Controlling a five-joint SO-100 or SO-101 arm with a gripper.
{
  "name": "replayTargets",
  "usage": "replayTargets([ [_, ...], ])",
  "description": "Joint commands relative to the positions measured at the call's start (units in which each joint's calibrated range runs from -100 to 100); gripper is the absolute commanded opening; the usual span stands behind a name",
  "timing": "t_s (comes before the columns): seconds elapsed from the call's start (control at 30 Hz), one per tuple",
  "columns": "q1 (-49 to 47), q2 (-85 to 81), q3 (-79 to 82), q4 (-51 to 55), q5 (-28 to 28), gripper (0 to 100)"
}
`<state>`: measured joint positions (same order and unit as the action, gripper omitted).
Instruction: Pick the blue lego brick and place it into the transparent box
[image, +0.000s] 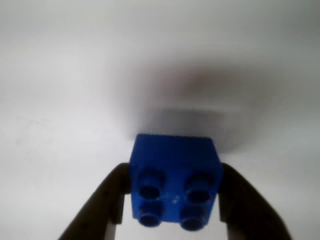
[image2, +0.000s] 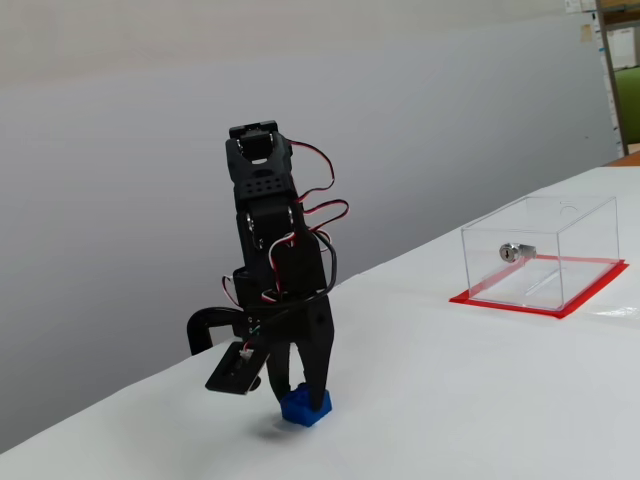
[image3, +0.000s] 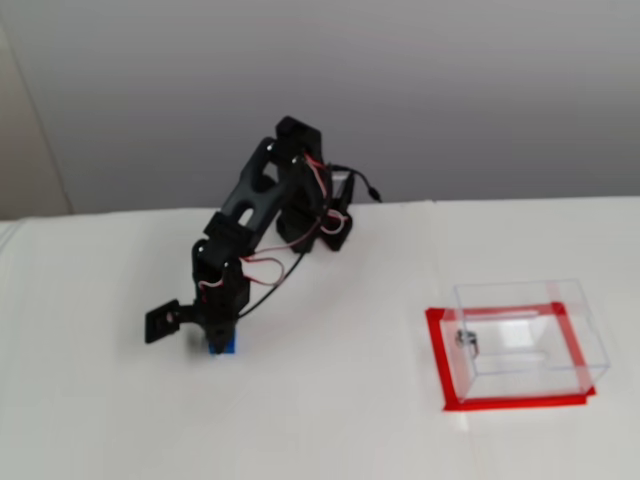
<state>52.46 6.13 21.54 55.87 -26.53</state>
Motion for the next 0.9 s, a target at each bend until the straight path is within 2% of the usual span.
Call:
replayTargets([
  [0.0, -0.29, -0.4, -0.2, -0.6, 0.01, 12],
  [0.57, -0.37, -1.68, -1.1, -0.08, 0.27, 12],
  [0.87, -2.51, -10.33, -0.83, -0.26, 0.33, 12],
])
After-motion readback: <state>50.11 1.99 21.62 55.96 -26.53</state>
